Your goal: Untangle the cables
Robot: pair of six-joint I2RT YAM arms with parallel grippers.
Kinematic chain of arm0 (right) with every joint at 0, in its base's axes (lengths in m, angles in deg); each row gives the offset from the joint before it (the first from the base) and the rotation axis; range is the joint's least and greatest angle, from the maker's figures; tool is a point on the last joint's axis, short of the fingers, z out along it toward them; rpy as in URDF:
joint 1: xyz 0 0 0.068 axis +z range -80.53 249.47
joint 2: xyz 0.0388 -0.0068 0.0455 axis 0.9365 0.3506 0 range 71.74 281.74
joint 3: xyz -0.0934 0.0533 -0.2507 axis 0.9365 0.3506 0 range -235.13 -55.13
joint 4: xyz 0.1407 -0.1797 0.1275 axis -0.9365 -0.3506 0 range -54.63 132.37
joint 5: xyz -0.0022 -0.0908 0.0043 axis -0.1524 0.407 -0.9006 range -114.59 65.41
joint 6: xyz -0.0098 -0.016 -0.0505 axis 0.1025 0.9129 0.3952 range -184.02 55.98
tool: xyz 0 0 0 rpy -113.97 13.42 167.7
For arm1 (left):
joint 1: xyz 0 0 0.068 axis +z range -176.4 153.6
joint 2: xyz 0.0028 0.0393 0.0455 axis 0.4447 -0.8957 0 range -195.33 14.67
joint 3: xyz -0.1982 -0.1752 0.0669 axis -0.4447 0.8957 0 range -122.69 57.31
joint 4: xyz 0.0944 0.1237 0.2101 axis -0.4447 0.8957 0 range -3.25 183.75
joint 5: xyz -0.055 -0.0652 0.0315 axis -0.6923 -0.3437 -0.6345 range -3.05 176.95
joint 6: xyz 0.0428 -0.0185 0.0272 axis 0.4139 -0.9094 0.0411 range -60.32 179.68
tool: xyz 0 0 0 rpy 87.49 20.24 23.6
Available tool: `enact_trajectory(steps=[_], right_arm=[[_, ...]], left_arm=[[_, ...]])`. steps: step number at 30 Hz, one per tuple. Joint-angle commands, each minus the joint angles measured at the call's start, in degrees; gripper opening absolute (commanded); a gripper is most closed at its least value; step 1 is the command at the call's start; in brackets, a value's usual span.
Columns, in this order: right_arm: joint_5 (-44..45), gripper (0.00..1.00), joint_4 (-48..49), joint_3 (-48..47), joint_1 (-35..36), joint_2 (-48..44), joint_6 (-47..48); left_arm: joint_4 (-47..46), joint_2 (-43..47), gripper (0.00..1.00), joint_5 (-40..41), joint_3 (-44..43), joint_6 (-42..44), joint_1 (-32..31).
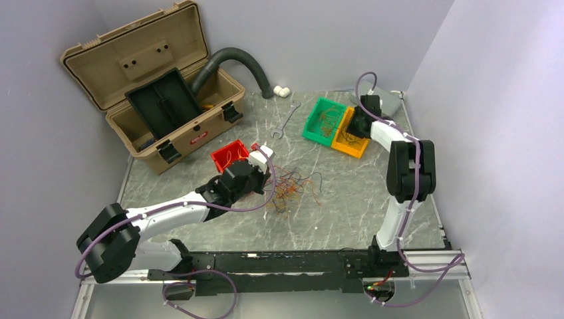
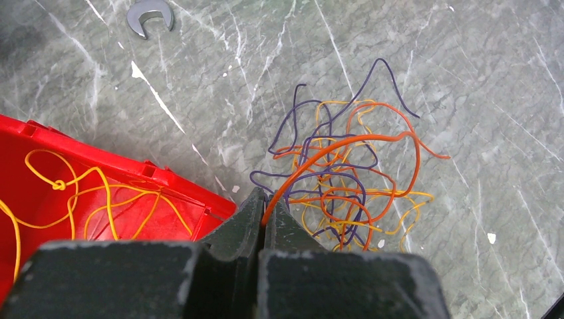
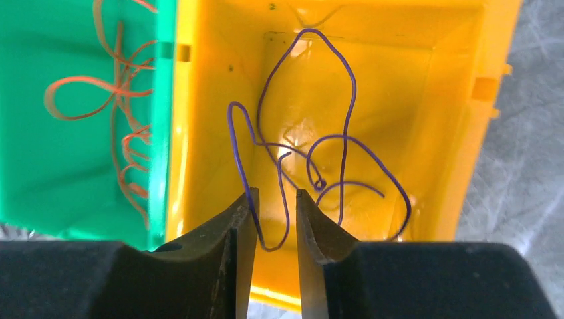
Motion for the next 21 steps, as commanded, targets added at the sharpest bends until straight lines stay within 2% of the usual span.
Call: enact_trajectory(steps=[1,5,7,14,16,21], right_arm=[[1.31,0.31,1.43,1.36,0.20,-10.97,1.13],[-0.58,0.40,1.31,4.96,0.42,-18.75,1.09],[-0.93,0.49,1.14,7.06,0.85,-22.29,1.24],[-4.21,0.91,3.28,18.82,6.51,-33.67,2.04],[-4.81,0.96,4.70,22.67,8.61,-36.70,2.05],[-7.57,0.97,12.47,34.45,11.52,-44.32,1.51]], left_arm=[[-2.02,0.87,0.00,0.16,0.17,0.13,-0.16],[-2.11,0.94,0.00,-0.17,0.17,0.03,-0.16],[-2.27,0.95,0.00,-0.34,0.26,0.08,-0.18],[-2.33,1.12,0.00,-0.66,0.26,0.14,-0.16],[-2.37,1.25,0.00,-0.56,0.39,0.18,-0.20],[-2.94,1.61,0.00,-0.65,0.87,0.21,-0.17]])
